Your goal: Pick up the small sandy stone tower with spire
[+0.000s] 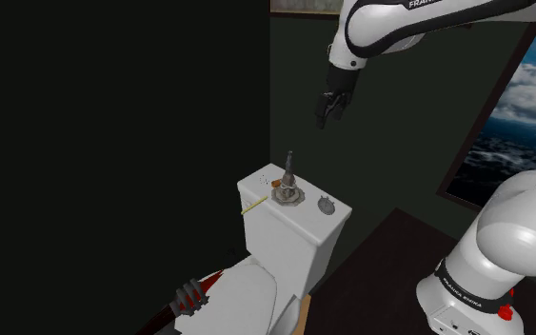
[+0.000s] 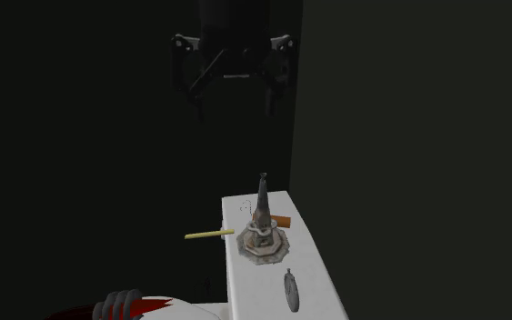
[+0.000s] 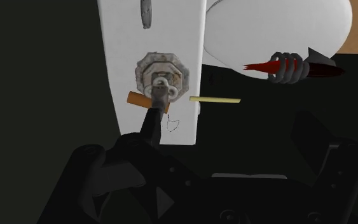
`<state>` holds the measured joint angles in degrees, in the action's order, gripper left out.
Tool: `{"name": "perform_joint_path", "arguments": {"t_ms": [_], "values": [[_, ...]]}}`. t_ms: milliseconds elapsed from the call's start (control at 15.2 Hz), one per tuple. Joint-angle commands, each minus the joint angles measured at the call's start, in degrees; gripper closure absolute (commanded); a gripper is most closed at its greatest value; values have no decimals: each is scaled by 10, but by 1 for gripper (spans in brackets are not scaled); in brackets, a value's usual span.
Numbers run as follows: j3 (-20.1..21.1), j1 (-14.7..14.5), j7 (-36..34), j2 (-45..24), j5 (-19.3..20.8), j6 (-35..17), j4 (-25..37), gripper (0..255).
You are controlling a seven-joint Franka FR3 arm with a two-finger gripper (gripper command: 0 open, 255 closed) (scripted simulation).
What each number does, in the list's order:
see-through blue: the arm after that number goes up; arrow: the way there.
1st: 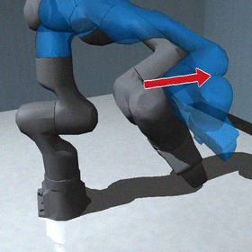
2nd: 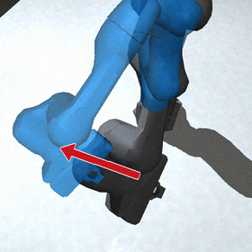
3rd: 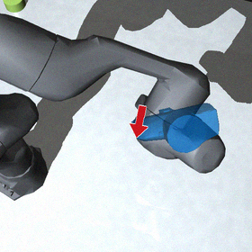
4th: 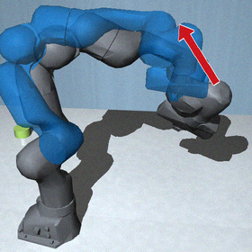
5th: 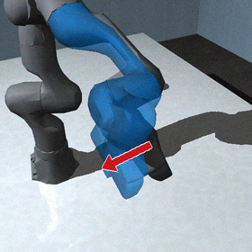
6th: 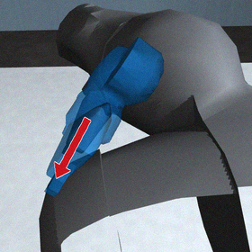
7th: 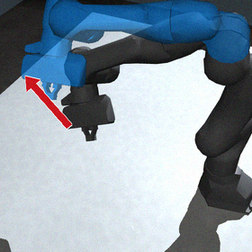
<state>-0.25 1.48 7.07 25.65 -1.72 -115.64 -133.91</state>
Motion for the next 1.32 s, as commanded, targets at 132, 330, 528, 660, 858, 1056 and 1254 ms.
{"name": "perform_joint_path", "arguments": {"t_ms": [132,330,528,660,858,1056,1254], "values": [[-5,5,5,-77,5,-61,16,0],[-9,9,7,-140,7,-101,39,0],[-12,12,10,-204,9,-134,68,0],[-14,14,11,-247,10,-154,92,0],[-18,17,13,-312,10,-178,132,0],[-20,20,16,-377,10,-196,179,0],[-23,24,18,-443,9,-208,233,0]]}}
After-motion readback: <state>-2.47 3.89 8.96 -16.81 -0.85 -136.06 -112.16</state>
